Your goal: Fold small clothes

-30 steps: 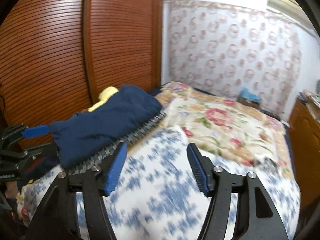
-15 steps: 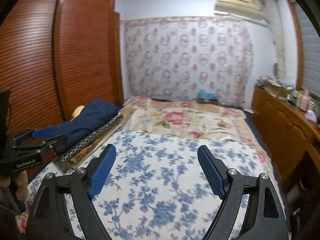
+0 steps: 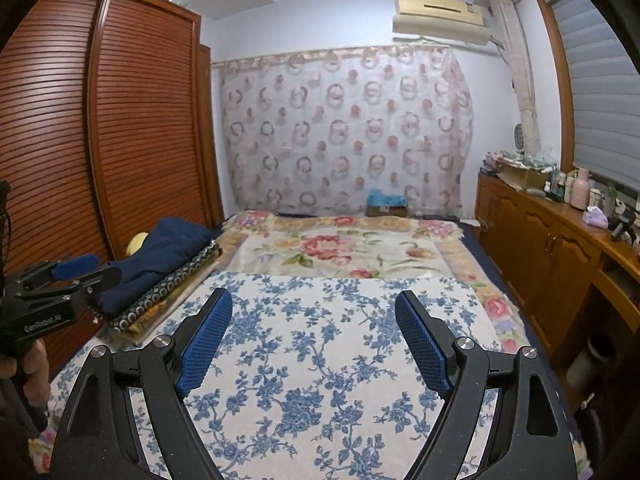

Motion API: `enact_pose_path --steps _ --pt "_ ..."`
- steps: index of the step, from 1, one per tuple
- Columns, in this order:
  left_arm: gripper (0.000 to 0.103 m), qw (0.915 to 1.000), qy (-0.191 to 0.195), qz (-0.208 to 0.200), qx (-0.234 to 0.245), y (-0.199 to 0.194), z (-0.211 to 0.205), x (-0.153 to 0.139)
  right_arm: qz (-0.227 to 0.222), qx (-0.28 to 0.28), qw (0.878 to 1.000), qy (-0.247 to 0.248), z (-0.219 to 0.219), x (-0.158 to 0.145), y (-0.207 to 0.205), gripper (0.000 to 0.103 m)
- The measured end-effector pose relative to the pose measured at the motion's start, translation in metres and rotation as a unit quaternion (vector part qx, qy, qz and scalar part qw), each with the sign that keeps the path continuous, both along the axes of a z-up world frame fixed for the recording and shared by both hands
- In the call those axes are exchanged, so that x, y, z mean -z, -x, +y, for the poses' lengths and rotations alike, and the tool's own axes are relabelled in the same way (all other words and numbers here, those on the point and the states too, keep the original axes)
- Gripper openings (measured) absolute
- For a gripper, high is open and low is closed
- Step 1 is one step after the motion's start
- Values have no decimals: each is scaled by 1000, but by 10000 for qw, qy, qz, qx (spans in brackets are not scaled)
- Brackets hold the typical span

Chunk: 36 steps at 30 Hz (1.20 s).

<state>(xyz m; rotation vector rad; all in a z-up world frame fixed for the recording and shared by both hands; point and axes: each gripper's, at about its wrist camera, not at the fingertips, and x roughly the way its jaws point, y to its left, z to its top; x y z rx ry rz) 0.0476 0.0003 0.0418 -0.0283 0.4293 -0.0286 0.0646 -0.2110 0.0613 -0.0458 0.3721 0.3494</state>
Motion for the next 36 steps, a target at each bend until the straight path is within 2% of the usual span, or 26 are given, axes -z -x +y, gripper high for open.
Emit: enact_pose_path --steps 36 --pt "59 9999 -16 -118 -68 7 6 -16 -50 96 9999 -10 -2 -3 0 85"
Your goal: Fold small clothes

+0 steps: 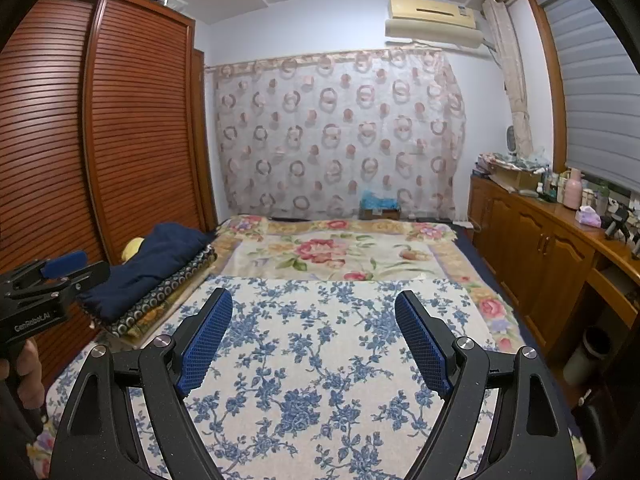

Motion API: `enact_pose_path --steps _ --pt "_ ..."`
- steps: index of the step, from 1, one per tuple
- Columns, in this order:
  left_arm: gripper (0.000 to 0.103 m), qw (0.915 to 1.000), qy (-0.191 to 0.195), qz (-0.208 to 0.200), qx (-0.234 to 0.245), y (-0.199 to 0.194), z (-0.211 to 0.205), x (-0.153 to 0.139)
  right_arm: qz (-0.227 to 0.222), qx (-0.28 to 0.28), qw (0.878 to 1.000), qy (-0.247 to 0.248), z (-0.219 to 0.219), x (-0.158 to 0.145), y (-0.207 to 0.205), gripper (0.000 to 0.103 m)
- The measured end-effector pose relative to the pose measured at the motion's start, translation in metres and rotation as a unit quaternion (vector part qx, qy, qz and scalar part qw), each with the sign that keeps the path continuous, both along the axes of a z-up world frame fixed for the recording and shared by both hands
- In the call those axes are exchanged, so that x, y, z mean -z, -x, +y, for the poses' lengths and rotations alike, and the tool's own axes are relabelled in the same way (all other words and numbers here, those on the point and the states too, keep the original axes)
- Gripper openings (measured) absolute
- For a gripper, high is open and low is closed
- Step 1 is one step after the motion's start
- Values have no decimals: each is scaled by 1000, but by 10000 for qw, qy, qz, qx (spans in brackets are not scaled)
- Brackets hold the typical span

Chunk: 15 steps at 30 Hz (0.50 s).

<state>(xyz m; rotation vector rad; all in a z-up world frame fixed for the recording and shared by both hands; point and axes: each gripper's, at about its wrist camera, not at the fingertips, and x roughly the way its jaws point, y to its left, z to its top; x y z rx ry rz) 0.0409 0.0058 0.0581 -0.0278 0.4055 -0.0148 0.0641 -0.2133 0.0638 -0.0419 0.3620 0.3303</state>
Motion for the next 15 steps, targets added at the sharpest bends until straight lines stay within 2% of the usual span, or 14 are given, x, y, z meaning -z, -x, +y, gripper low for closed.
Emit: enact_pose_path --steps 15 --pt "59 10000 -3 -8 1 1 -1 2 -4 13 10000 14 -1 1 0 85"
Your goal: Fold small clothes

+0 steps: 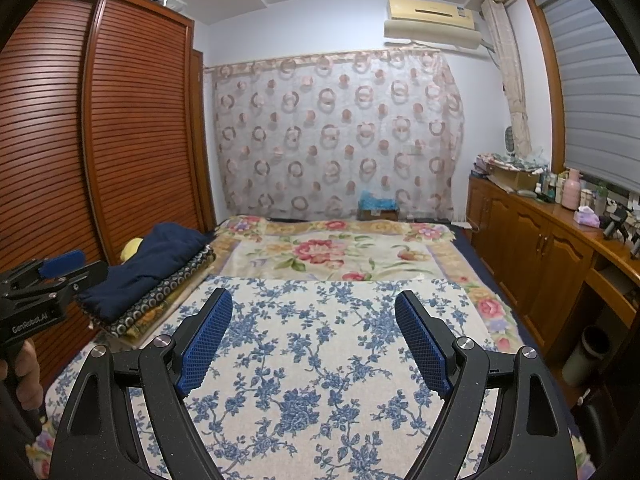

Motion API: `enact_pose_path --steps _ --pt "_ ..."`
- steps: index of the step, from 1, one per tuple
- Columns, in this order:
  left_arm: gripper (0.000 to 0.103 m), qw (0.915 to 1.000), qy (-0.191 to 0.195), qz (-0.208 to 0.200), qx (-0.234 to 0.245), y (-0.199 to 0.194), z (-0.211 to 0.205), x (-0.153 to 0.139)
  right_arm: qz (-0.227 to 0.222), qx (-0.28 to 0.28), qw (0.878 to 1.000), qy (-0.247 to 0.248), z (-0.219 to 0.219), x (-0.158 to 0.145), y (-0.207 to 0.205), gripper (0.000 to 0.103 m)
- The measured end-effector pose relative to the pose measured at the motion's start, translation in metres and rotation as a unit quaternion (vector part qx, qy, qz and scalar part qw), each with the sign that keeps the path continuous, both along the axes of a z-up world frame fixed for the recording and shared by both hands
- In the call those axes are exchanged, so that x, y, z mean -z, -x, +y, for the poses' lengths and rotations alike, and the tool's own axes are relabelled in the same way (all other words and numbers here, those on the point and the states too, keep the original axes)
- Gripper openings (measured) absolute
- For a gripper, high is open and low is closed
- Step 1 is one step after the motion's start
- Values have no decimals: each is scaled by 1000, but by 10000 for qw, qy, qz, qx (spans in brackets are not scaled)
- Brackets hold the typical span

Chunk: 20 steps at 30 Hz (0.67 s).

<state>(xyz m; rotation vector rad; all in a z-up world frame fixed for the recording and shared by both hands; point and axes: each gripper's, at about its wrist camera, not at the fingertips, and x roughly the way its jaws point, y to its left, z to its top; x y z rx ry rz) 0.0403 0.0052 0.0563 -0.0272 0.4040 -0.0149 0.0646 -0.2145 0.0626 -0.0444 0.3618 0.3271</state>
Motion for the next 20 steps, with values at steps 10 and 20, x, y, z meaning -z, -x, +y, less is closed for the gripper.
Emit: enact_pose_path --steps 10,20 --pt "59 10000 -4 -9 -3 1 0 2 0 -3 10000 -4 -1 0 -1 85" --pt "59 10000 -6 -16 -4 2 -2 1 -3 6 10000 -7 -2 0 0 85"
